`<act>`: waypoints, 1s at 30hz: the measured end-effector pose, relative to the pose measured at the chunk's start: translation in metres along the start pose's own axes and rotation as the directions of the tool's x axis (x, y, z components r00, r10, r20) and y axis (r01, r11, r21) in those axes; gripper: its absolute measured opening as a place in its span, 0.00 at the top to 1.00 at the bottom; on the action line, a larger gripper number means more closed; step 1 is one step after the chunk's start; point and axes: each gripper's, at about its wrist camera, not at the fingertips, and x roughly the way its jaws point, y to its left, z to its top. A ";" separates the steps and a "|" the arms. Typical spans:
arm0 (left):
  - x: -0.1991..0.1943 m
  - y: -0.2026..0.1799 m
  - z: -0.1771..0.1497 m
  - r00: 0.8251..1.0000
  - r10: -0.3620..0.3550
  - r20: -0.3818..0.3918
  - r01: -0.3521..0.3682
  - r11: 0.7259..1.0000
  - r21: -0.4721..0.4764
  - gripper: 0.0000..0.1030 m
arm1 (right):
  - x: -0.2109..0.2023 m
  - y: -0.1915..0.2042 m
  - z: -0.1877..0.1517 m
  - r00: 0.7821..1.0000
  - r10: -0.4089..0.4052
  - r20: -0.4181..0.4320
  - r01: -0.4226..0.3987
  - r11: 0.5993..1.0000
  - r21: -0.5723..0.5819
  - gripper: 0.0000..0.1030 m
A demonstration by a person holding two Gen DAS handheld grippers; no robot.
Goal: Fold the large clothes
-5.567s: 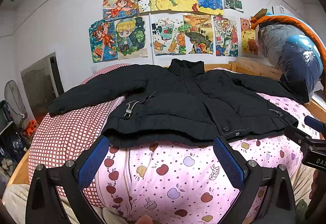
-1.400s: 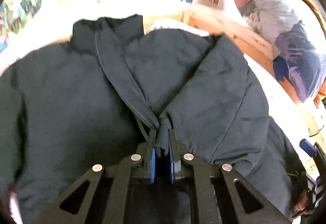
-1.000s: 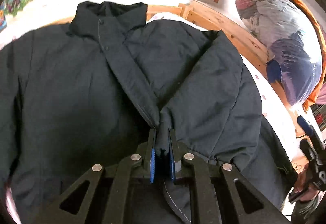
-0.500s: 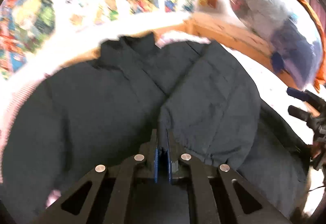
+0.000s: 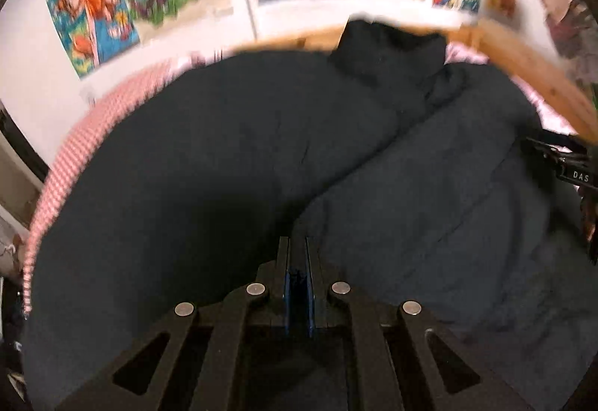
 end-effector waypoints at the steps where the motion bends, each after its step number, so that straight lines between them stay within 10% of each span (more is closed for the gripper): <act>1: 0.009 0.002 -0.004 1.000 -0.007 -0.014 0.007 1.000 -0.005 0.94 | 0.012 0.006 -0.002 1.000 -0.018 -0.025 0.018 1.000 -0.020 0.29; 14: 0.031 0.044 -0.024 0.961 -0.277 0.021 0.274 0.932 -0.237 0.87 | 0.072 0.043 -0.042 0.986 -0.124 -0.115 0.114 0.989 -0.092 0.17; 19: -0.018 0.067 -0.038 0.908 -0.396 0.133 0.417 0.836 -0.356 0.29 | 0.023 0.065 -0.036 0.989 -0.135 -0.055 0.128 0.985 -0.114 0.11; 24: -0.083 0.082 -0.082 0.904 -0.362 0.229 0.428 0.773 -0.469 0.14 | -0.024 0.116 -0.022 1.000 -0.006 -0.019 0.002 0.983 -0.186 0.08; 30: -0.143 0.103 -0.179 0.944 -0.188 0.270 0.321 0.706 -0.631 0.09 | -0.038 0.188 -0.016 0.988 0.133 -0.076 -0.148 0.959 -0.243 0.08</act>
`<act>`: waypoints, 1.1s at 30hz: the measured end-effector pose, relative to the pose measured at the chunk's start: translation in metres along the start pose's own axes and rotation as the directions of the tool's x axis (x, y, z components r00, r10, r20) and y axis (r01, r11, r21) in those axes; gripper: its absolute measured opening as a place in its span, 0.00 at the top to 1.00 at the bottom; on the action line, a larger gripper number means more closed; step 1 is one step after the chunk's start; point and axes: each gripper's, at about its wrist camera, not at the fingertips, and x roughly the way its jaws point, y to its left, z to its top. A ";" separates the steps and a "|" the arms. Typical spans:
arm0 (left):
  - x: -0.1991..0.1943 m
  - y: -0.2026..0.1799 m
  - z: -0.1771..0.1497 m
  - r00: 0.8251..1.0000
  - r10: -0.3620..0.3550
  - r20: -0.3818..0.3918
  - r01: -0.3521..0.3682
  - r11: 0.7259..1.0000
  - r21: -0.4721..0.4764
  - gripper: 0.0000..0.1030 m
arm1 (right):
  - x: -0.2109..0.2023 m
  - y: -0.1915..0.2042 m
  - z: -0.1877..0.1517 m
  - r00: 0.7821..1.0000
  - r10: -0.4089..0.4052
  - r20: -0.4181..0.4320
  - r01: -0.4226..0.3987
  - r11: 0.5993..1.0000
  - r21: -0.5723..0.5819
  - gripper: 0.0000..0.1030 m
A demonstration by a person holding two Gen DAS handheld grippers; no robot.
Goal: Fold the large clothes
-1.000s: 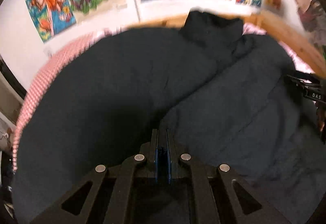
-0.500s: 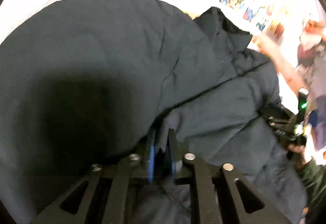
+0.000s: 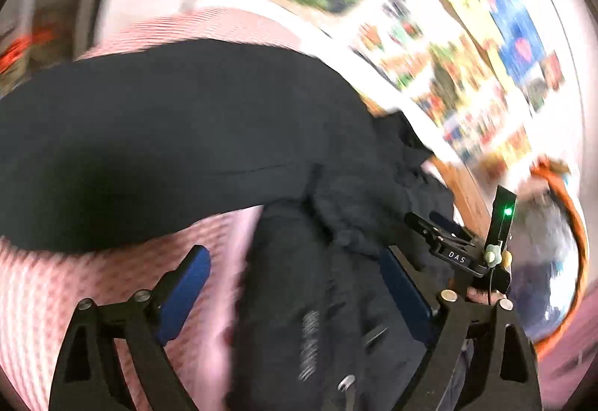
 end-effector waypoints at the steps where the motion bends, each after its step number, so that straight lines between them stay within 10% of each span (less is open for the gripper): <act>1: -0.009 0.013 -0.006 0.998 0.038 0.041 -0.037 0.999 -0.033 0.09 | 0.004 0.014 0.002 1.000 0.026 -0.004 -0.026 1.000 -0.007 0.08; 12: -0.005 0.119 -0.009 0.952 0.170 0.256 -0.066 0.927 -0.369 0.11 | 0.083 0.054 0.014 0.998 -0.049 -0.038 0.048 0.999 -0.025 0.08; 19: -0.004 0.124 0.002 0.905 0.242 0.350 -0.106 0.925 -0.365 0.78 | 0.108 0.060 -0.012 0.996 -0.087 -0.029 0.087 0.996 -0.028 0.05; 29: -0.055 0.052 0.038 0.801 0.154 0.579 -0.151 0.987 -0.054 0.92 | 0.070 0.048 -0.016 0.989 -0.095 0.111 0.090 0.995 0.049 0.04; 33: -0.072 -0.013 0.060 0.809 0.018 0.588 -0.153 0.971 0.182 0.92 | 0.018 0.010 -0.006 0.983 -0.045 0.178 0.010 0.982 0.191 0.04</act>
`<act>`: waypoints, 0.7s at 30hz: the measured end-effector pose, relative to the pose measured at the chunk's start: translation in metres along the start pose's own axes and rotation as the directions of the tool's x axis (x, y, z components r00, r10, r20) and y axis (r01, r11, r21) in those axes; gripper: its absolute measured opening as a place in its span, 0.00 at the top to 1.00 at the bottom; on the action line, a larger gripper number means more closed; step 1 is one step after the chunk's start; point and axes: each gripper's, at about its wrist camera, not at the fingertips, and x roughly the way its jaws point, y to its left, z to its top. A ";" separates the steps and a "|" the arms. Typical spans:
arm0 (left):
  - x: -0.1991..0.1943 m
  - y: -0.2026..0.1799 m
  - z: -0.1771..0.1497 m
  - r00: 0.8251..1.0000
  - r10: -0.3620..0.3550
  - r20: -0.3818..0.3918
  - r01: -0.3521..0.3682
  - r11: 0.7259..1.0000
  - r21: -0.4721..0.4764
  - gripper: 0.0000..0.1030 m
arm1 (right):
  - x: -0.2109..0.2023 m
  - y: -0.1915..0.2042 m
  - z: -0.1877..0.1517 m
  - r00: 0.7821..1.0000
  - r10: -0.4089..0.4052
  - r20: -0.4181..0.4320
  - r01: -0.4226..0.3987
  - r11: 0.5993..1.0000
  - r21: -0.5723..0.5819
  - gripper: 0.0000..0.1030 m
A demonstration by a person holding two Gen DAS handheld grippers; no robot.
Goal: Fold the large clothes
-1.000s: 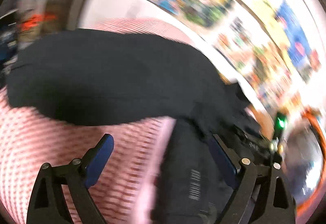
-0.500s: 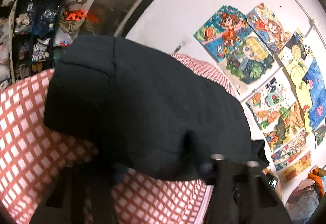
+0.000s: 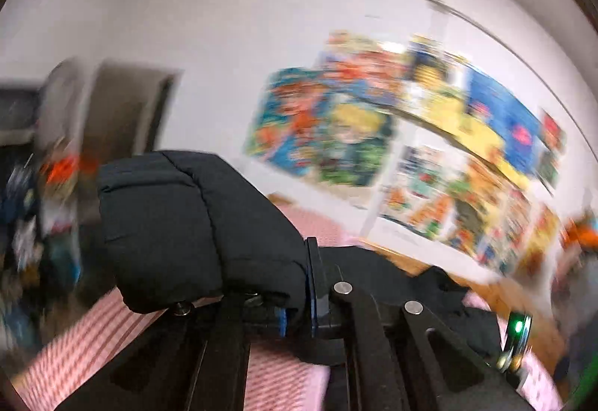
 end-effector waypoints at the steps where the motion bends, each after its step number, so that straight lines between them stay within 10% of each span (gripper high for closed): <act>1: 0.001 -0.018 0.007 0.999 -0.038 -0.008 0.039 0.998 0.053 0.92 | -0.016 -0.012 0.005 1.000 0.012 0.002 -0.012 0.999 0.031 0.04; 8: 0.011 -0.161 0.005 0.940 -0.282 -0.191 0.335 0.868 0.366 0.92 | -0.076 -0.082 0.013 0.996 -0.080 0.039 0.080 0.997 0.002 0.04; 13: 0.042 -0.256 -0.055 0.856 -0.278 -0.435 0.479 0.744 0.467 0.92 | -0.114 -0.151 0.000 0.980 -0.198 0.027 0.195 0.977 0.084 0.04; 21: 0.068 -0.319 -0.176 0.594 -0.313 -0.742 0.747 0.558 0.362 0.89 | -0.135 -0.239 -0.039 0.967 -0.250 -0.047 0.254 0.941 0.224 0.04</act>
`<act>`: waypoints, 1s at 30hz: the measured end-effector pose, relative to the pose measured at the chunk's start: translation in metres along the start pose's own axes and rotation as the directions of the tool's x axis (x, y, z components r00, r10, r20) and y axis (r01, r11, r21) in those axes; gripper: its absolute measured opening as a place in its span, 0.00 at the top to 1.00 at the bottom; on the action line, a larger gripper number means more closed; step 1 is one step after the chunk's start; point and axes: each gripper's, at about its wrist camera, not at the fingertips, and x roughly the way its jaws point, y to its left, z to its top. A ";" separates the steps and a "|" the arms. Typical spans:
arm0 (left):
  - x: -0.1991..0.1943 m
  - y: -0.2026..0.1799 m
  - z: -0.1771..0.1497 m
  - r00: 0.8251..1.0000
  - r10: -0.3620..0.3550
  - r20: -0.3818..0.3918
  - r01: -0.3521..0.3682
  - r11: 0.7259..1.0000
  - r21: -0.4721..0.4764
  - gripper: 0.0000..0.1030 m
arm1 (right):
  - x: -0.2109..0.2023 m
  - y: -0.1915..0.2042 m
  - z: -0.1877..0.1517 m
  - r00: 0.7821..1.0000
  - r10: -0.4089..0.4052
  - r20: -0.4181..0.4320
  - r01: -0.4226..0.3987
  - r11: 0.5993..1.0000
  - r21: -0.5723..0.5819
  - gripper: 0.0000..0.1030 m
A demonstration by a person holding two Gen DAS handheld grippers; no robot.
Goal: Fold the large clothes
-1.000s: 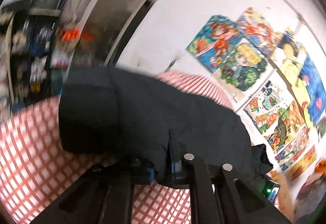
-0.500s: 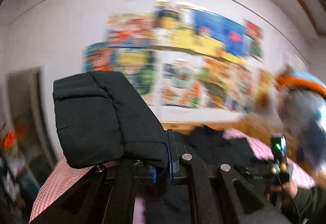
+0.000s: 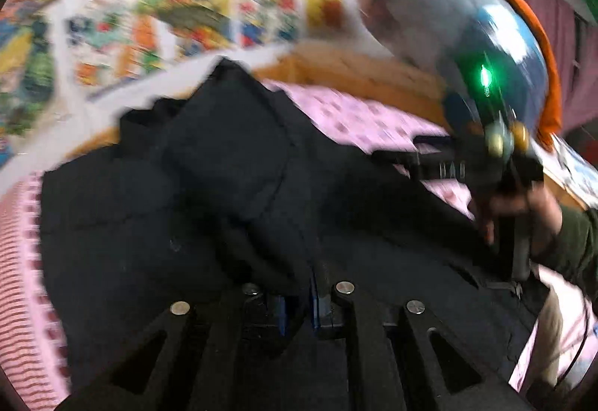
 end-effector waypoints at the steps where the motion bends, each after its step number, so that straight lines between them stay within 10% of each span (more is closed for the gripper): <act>1: 0.010 -0.004 -0.005 0.999 -0.021 -0.029 0.022 1.000 0.020 0.88 | 0.001 -0.005 -0.003 1.000 0.011 -0.004 -0.011 1.000 0.008 0.04; 8: 0.015 0.003 -0.022 0.979 -0.166 -0.116 0.165 0.986 -0.022 0.72 | 0.016 -0.029 -0.032 0.974 0.227 -0.011 -0.224 0.965 0.134 0.04; 12: -0.019 0.033 -0.030 0.980 -0.200 0.006 0.199 0.971 -0.132 0.19 | 0.025 -0.022 -0.041 0.943 0.333 -0.023 -0.323 0.928 0.186 0.04; 16: -0.057 0.070 -0.041 0.979 -0.136 0.152 0.166 0.963 -0.211 0.13 | 0.034 -0.005 -0.052 0.902 0.421 -0.095 -0.395 0.894 0.210 0.04; 20: -0.060 0.111 -0.050 0.985 0.156 0.079 -0.122 0.938 -0.326 0.12 | 0.044 0.020 -0.067 0.887 0.417 -0.201 -0.387 0.906 0.171 0.04; 23: -0.056 0.138 -0.061 0.991 0.124 0.059 -0.089 0.905 -0.416 0.12 | 0.039 0.039 -0.074 0.902 0.368 -0.224 -0.353 0.930 0.104 0.08; 30: -0.061 0.152 -0.062 0.990 0.119 0.078 -0.073 0.897 -0.437 0.12 | 0.014 0.081 -0.075 0.921 0.306 -0.242 -0.330 0.942 -0.066 0.91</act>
